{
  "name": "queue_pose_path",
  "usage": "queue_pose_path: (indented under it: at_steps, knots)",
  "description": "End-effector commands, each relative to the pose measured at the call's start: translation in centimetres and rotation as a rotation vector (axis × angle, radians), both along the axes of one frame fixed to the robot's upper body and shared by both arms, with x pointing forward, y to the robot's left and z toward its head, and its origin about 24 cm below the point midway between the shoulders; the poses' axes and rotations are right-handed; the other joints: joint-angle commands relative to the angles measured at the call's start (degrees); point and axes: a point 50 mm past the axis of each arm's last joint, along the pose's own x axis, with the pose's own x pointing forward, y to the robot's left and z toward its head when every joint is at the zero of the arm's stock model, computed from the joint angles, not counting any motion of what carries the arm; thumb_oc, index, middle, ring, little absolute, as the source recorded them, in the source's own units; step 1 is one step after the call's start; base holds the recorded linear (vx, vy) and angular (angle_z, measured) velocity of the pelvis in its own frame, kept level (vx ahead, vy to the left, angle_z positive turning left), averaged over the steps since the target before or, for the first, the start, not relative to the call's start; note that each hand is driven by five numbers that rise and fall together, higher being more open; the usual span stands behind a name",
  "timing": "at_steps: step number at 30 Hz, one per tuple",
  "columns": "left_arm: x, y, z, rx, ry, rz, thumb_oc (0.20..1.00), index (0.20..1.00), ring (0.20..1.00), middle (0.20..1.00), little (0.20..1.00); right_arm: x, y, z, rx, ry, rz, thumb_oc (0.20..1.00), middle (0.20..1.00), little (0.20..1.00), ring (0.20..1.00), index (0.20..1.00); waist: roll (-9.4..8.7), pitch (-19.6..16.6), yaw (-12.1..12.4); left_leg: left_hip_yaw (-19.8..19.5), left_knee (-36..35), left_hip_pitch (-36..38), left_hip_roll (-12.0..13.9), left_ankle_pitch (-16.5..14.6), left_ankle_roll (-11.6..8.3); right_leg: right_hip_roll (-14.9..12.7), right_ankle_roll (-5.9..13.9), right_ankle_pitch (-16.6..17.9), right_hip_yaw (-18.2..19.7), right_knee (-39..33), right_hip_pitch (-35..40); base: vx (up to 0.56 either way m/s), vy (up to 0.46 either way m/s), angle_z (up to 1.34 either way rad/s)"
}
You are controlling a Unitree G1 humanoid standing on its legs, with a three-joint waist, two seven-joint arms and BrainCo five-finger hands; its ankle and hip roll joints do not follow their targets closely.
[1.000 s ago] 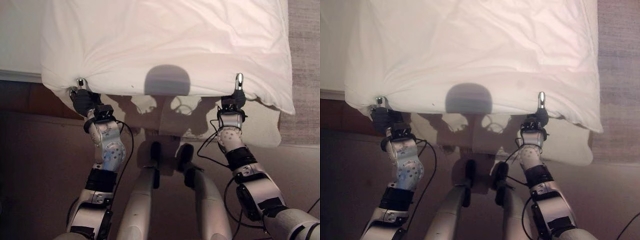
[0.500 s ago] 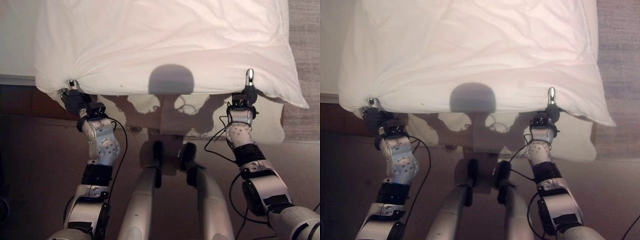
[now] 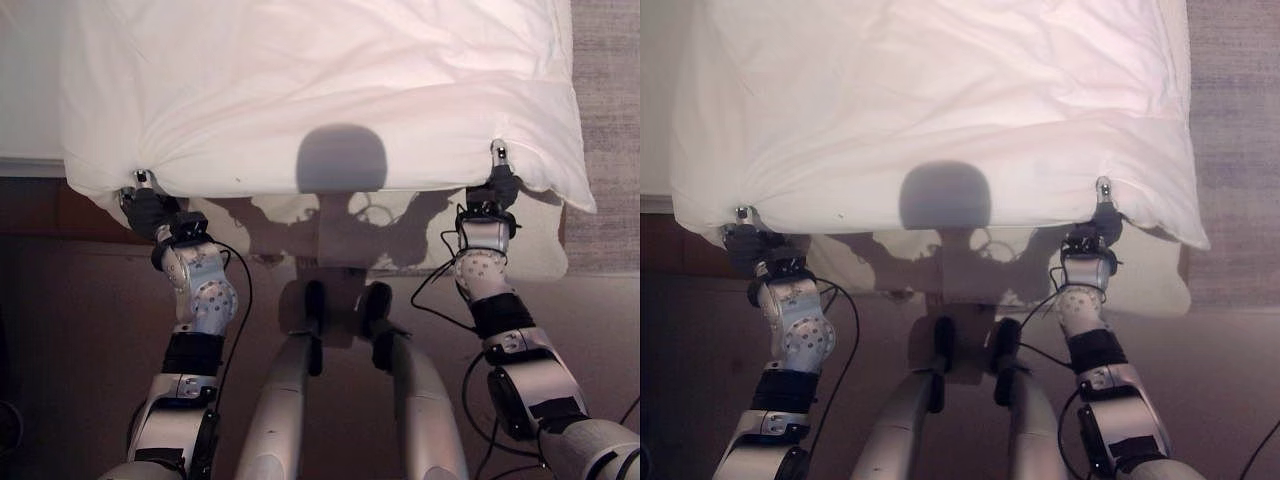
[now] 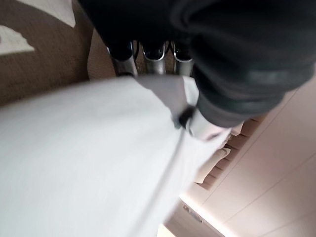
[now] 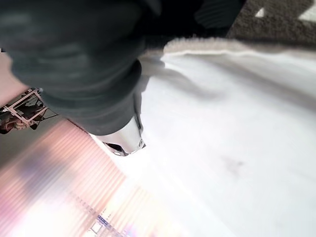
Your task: Make the bed
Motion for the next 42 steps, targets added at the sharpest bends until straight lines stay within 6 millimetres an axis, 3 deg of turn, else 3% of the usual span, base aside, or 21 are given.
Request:
queue_pose_path:
  at_steps: [1, 8, 9, 12, 13, 17, 18, 20, 21, 23, 24, 25, 28, 35, 42]
  knots:
    - [-3.1, 6.4, -2.9, -0.078, 0.037, 0.262, 1.000, 1.000, 1.000, 1.000, 1.000, -3.9, -6.9, -2.8, 0.068, -0.018, -0.320, 0.200, 0.200, 0.200, 0.200, 0.200, 1.39, -10.8, -0.9, -1.8, -1.2, -2.7, -0.5, 0.3, -1.79, -3.3, 9.52, 5.9, 1.3, -5.9, 0.4, 0.00, 0.000, 0.00]
    - [-3.8, 5.6, -7.3, -0.149, 0.152, 0.201, 1.000, 1.000, 1.000, 1.000, 1.000, -6.2, -4.9, -1.9, 0.049, -0.159, -0.290, 0.200, 0.200, 0.200, 0.200, 0.200, 0.96, -10.3, -1.6, -1.6, -0.9, -2.4, -0.3, -0.3, -1.76, -2.9, 9.41, 5.5, 1.9, -6.0, 0.7, 0.00, 0.000, 0.00]
    - [-4.5, 5.8, -8.7, -0.164, 0.197, 0.207, 1.000, 1.000, 1.000, 1.000, 1.000, -6.6, -4.4, -1.4, 0.029, -0.189, -0.276, 0.200, 0.200, 0.200, 0.200, 0.200, 0.94, -10.2, -1.7, -1.6, -1.1, -2.2, -0.4, 0.0, -1.68, -2.8, 9.31, 5.8, 2.1, -6.2, 0.8, 0.00, 0.000, 0.00]
    - [-5.2, 5.9, -10.1, -0.184, 0.235, 0.209, 1.000, 1.000, 1.000, 1.000, 1.000, -7.2, -3.9, -0.6, 0.007, -0.237, -0.259, 0.200, 0.200, 0.200, 0.200, 0.200, 0.92, -9.9, -1.6, -1.5, -1.5, -1.8, -0.5, 0.3, -1.73, -2.7, 9.27, 6.1, 2.2, -6.5, 1.1, 0.00, -0.007, -0.05]
    - [-6.0, 5.6, -11.6, -0.173, 0.291, 0.184, 1.000, 1.000, 1.000, 1.000, 1.000, -7.6, -3.3, 0.3, -0.023, -0.291, -0.227, 0.200, 0.200, 0.200, 0.200, 0.200, 0.98, -9.4, -1.5, -1.4, -1.8, -1.3, -0.5, 0.0, -1.72, -2.7, 9.28, 5.8, 2.4, -6.6, 1.6, 0.00, -0.011, -0.09]
    - [-6.6, 5.4, -12.4, -0.178, 0.311, 0.171, 1.000, 1.000, 1.000, 1.000, 1.000, -7.9, -3.0, 0.5, -0.037, -0.308, -0.210, 0.200, 0.200, 0.200, 0.200, 0.200, 1.00, -9.4, -1.5, -1.4, -2.0, -1.4, -0.4, 0.3, -1.65, -2.7, 9.24, 6.2, 2.4, -6.9, 1.6, 0.00, -0.006, -0.01]
    - [-7.1, 3.9, -14.7, -0.146, 0.410, 0.064, 1.000, 1.000, 1.000, 1.000, 1.000, -8.4, -1.9, 1.8, -0.086, -0.380, -0.161, 0.200, 0.200, 0.200, 0.200, 0.200, 1.14, -8.7, -1.3, -1.5, -1.7, -1.0, -0.5, 0.1, -1.54, -2.6, 9.14, 5.9, 2.4, -6.6, 1.9, 0.00, 0.000, 0.00]
    - [-7.2, 3.5, -15.4, -0.135, 0.431, 0.027, 1.000, 1.000, 1.000, 1.000, 1.000, -8.5, -1.4, 2.2, -0.094, -0.401, -0.137, 0.200, 0.200, 0.200, 0.200, 0.200, 1.20, -8.5, -1.3, -1.5, -1.8, -0.9, -0.5, 0.2, -1.51, -2.7, 9.12, 6.0, 2.3, -6.6, 2.1, 0.00, 0.000, 0.00]
    - [-7.4, 2.3, -17.1, -0.155, 0.477, -0.052, 1.000, 1.000, 1.000, 1.000, 1.000, -8.7, -0.4, 2.7, -0.119, -0.434, -0.090, 0.200, 0.200, 0.200, 0.200, 0.200, 1.16, -8.2, -1.2, -1.5, -1.9, -0.6, -0.5, 0.3, -1.48, -2.7, 9.12, 6.1, 2.3, -6.7, 2.4, 0.00, -0.006, -0.03]
    - [-7.4, 2.3, -17.1, -0.155, 0.477, -0.052, 1.000, 1.000, 1.000, 1.000, 1.000, -8.7, -0.4, 2.7, -0.119, -0.434, -0.090, 0.200, 0.200, 0.200, 0.200, 0.200, 1.17, -8.2, -1.2, -1.6, -1.9, -0.6, -0.5, 0.3, -1.48, -2.7, 9.12, 6.1, 2.3, -6.7, 2.4, 0.00, 0.000, 0.00]
    - [-7.4, 0.5, -17.9, -0.151, 0.496, -0.151, 1.000, 1.000, 1.000, 1.000, 1.000, -8.9, 0.6, 3.6, -0.140, -0.486, -0.043, 0.200, 0.200, 0.200, 0.200, 0.200, 1.06, -7.8, -1.3, -1.5, -2.0, -0.4, -0.6, 0.4, -1.39, -2.7, 9.11, 6.4, 2.2, -6.9, 2.6, 0.00, 0.000, 0.00]
    - [-7.5, 0.5, -18.0, -0.151, 0.497, -0.152, 1.000, 1.000, 1.000, 1.000, 1.000, -9.0, 0.6, 3.6, -0.140, -0.484, -0.044, 0.200, 0.200, 0.200, 0.200, 0.200, 1.11, -7.9, -1.2, -1.5, -2.0, -0.4, -0.6, 0.4, -1.39, -2.7, 9.11, 6.4, 2.2, -7.0, 2.7, 0.00, 0.000, 0.00]
    - [-8.2, -4.8, -19.6, -0.093, 0.526, -0.494, 1.000, 1.000, 1.000, 1.000, 1.000, -9.0, 2.8, 5.0, -0.168, -0.561, 0.059, 0.200, 0.200, 0.200, 0.200, 0.200, 1.04, -6.9, -1.5, -1.1, -2.2, 0.0, -0.5, 0.7, -1.24, -2.6, 9.21, 7.0, 2.6, -7.2, 2.9, -0.01, -0.002, -0.01]
    - [-8.0, -8.9, -19.6, -0.058, 0.503, -0.747, 1.000, 1.000, 1.000, 1.000, 1.000, -9.0, 4.4, 4.9, -0.134, -0.575, 0.141, 0.200, 0.200, 0.200, 0.200, 0.200, 0.04, -6.7, -2.3, -0.6, -2.6, 0.2, -0.4, 0.8, -1.26, -2.4, 9.43, 7.5, 3.0, -7.8, 2.9, 0.00, -0.002, -0.01]
    - [-5.9, -11.2, -17.5, -0.036, 0.379, -0.873, 1.000, 1.000, 1.000, 1.000, 1.000, -8.7, 5.7, 4.1, -0.081, -0.551, 0.216, 0.200, 0.200, 0.200, 0.200, 0.200, -0.85, -6.6, -3.0, -0.1, -2.3, 0.2, -0.4, 0.5, -1.20, -2.2, 9.32, 7.6, 3.6, -7.5, 2.5, 0.00, 0.000, -0.01]
